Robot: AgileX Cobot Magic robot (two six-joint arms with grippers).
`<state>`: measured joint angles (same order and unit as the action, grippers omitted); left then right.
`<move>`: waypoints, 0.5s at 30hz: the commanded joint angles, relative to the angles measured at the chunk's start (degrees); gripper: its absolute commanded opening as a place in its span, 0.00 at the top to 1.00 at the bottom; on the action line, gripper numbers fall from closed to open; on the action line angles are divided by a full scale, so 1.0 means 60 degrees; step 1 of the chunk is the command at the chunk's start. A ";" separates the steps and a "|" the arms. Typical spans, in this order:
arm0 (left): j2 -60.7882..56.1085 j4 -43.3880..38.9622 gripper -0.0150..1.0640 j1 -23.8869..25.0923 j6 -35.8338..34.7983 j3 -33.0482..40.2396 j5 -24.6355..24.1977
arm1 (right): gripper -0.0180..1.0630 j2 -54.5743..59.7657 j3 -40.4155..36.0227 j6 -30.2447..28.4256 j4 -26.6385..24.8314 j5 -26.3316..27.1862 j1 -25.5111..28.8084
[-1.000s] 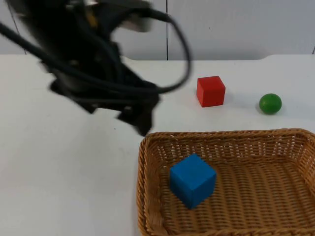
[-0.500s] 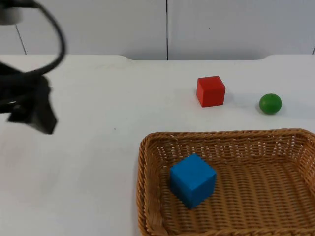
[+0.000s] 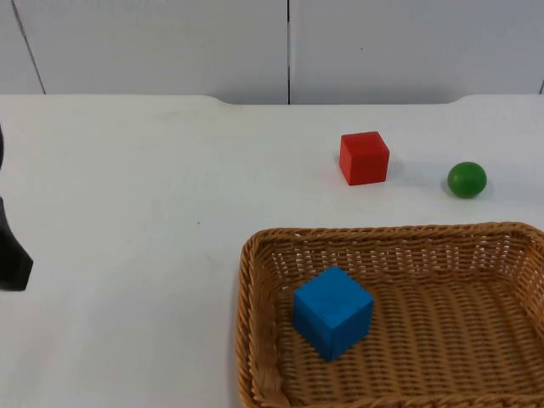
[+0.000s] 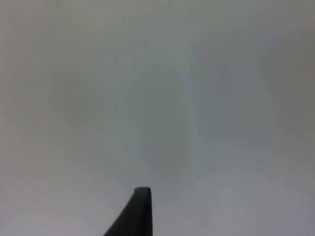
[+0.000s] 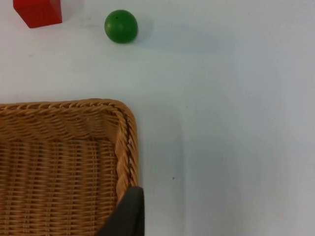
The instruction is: Place all geometric objects except the red cube into the basket.
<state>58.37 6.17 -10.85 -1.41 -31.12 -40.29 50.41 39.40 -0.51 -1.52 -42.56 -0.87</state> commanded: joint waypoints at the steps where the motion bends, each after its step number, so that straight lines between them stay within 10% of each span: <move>1: -0.0182 0.0062 0.01 0.0039 -0.0068 0.0037 0.0022 | 0.01 -0.0006 -0.0003 -0.0060 -0.0033 0.0037 0.0041; 15: -0.0680 -0.0076 0.01 0.0039 -0.0068 0.0037 -0.0391 | 0.01 0.2543 0.1572 -0.0457 -0.0027 -0.0353 -0.0409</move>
<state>54.71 5.75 -10.85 -1.41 -31.07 -42.04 64.57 47.74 -2.77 -1.52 -44.92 -3.04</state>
